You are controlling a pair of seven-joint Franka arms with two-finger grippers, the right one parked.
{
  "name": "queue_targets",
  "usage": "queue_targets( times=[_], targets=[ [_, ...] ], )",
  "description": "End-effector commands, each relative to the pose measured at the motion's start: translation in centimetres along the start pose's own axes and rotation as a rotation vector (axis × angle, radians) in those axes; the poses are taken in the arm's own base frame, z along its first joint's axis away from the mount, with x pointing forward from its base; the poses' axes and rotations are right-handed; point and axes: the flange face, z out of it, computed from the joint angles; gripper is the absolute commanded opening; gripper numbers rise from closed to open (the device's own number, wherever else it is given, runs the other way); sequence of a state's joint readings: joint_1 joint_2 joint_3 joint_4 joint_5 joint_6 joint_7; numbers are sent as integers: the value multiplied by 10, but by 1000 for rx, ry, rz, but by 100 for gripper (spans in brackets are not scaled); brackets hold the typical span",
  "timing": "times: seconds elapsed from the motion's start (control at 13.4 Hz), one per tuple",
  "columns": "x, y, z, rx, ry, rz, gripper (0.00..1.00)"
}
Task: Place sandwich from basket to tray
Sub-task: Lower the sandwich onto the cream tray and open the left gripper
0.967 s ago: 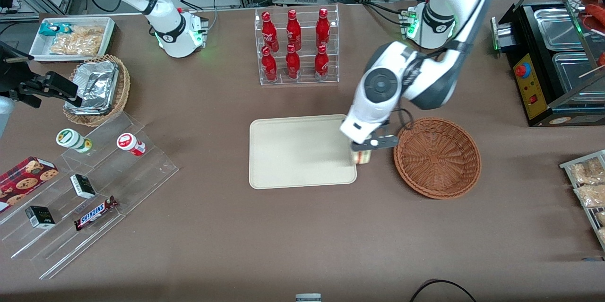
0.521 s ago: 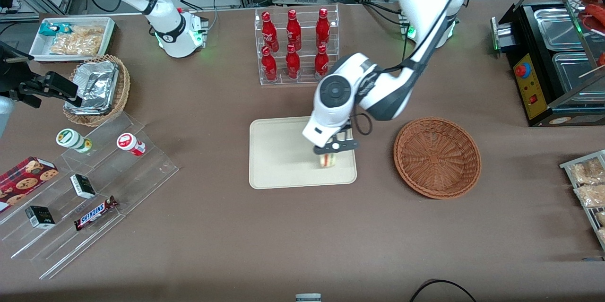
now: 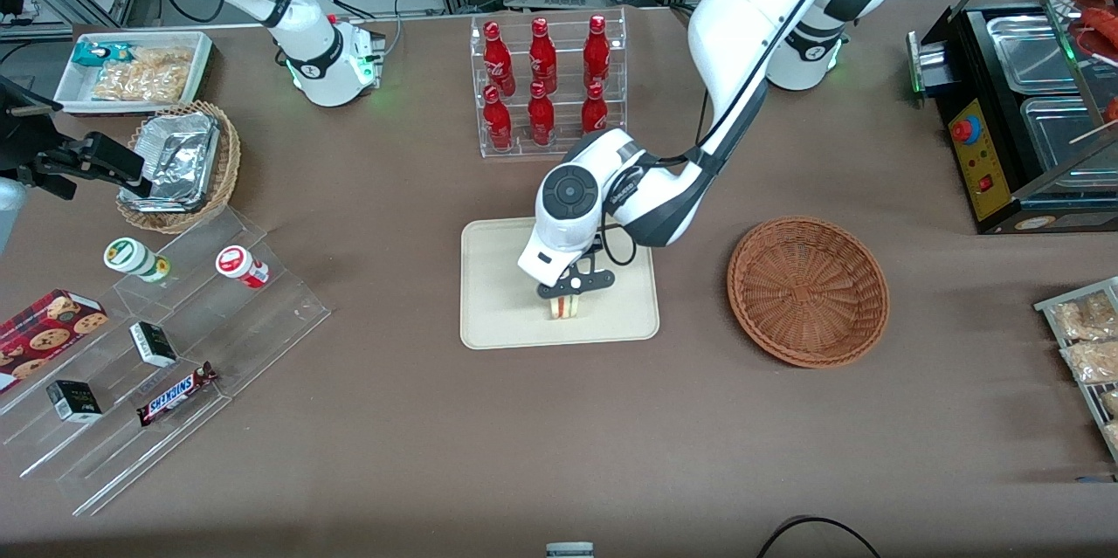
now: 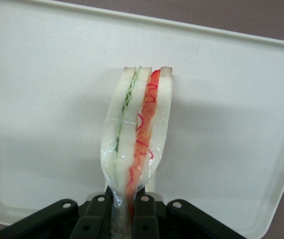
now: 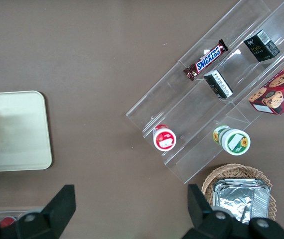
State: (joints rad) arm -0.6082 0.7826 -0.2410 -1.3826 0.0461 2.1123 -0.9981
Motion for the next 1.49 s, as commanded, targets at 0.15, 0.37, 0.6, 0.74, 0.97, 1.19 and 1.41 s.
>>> queue_targets(
  times=[0.15, 0.37, 0.6, 0.74, 0.97, 1.19, 1.41],
  targets=[
    [-15, 18, 12, 6, 7, 4, 8],
    [-15, 19, 11, 2, 10, 3, 100],
    [-11, 17, -5, -8, 25, 6, 100],
    [-14, 15, -30, -8, 39, 0, 100],
    [-13, -3, -82, 46, 30, -12, 100],
    [-6, -31, -129, 144, 79, 32, 100],
    [3, -71, -168, 239, 44, -45, 100]
  ],
)
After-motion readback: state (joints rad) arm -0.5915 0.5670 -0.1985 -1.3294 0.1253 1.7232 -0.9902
